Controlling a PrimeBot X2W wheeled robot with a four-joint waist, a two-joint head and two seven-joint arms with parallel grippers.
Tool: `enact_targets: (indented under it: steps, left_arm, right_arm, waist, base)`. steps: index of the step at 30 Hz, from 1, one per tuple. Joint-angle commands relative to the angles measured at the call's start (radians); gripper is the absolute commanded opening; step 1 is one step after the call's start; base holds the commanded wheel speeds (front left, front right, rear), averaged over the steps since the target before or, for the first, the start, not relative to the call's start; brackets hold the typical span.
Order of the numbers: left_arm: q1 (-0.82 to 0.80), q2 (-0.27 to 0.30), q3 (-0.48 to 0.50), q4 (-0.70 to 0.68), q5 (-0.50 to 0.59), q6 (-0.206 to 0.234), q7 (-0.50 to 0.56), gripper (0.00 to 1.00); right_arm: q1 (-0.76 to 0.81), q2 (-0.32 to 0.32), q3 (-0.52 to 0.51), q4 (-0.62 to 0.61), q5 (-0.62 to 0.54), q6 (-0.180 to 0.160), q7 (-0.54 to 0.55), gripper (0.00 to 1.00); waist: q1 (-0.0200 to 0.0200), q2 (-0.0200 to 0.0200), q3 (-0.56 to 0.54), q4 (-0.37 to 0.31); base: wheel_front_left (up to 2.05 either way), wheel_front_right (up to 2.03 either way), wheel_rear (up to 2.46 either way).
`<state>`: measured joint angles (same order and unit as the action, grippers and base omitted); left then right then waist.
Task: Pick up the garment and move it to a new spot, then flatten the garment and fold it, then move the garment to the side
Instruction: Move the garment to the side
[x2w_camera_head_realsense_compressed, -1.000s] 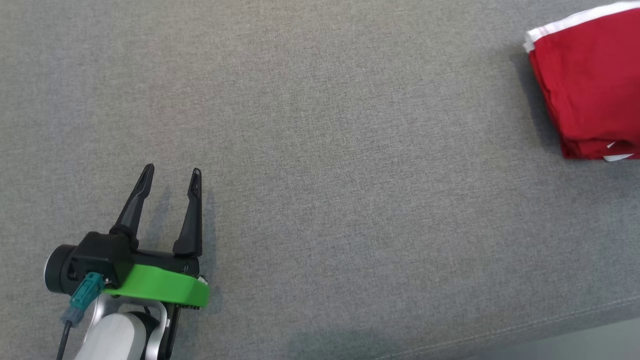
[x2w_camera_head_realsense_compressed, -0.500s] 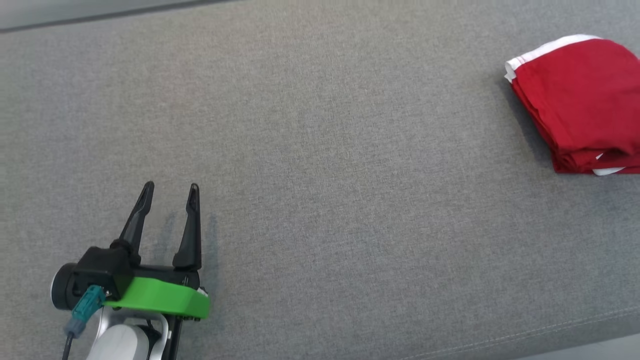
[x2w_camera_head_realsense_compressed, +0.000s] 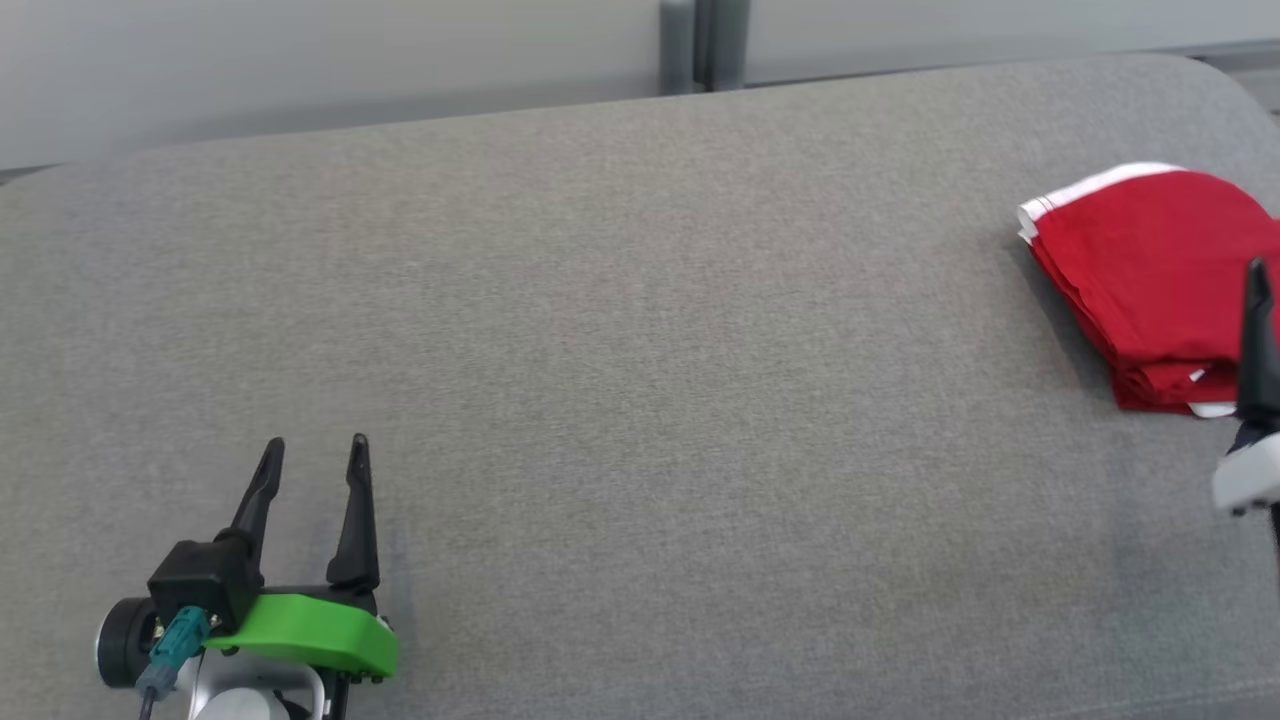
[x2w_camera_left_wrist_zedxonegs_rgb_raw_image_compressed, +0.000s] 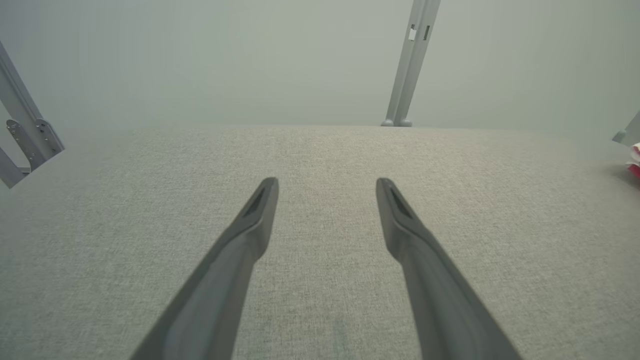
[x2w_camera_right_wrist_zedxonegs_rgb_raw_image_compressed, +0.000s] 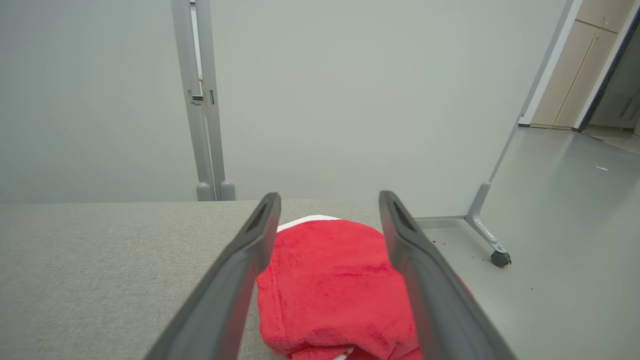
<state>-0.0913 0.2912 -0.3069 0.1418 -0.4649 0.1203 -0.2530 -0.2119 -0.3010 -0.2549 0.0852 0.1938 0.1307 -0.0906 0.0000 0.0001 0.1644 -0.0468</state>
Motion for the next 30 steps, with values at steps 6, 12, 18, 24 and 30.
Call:
enact_targets:
  steps: [6, 12, 18, 24, 30]
  left_arm:
    - [0.028, -0.008, 0.022, 0.05, 0.013, -0.027, -0.013, 1.0]
    - [0.022, -0.032, 0.037, 0.088, 0.036, -0.07, -0.012, 1.0]
    - [0.058, -0.053, 0.089, 0.111, 0.062, -0.101, -0.013, 1.0]
    - [0.085, -0.074, 0.129, 0.13, 0.089, -0.138, -0.013, 1.0]
    - [0.097, -0.096, 0.161, 0.144, 0.114, -0.165, -0.013, 1.0]
  right_arm:
    - [0.131, 0.078, 0.034, -0.027, -0.058, -0.001, -0.109, 1.0]
    - [0.209, 0.175, 0.001, 0.034, -0.135, -0.001, -0.165, 1.0]
    - [0.225, 0.231, -0.038, 0.044, -0.257, -0.001, -0.175, 1.0]
    - [0.248, 0.247, -0.099, 0.024, -0.322, -0.001, -0.175, 1.0]
    - [0.272, 0.249, -0.118, 0.034, -0.34, -0.001, -0.175, 1.0]
  waist:
    - [0.0, -0.0001, -0.064, 0.098]
    - [0.0, -0.0001, -0.082, 0.145]
    - [0.0, -0.0001, -0.107, 0.14]
    - [0.0, -0.0001, -0.126, 0.129]
    - [0.0, -0.0001, -0.144, 0.12]
  base:
    - [0.0, 0.0, 0.0]
    - [0.0, 0.0, 0.0]
    - [0.0, 0.0, 0.0]
    - [0.0, 0.0, 0.0]
    - [0.0, 0.0, 0.0]
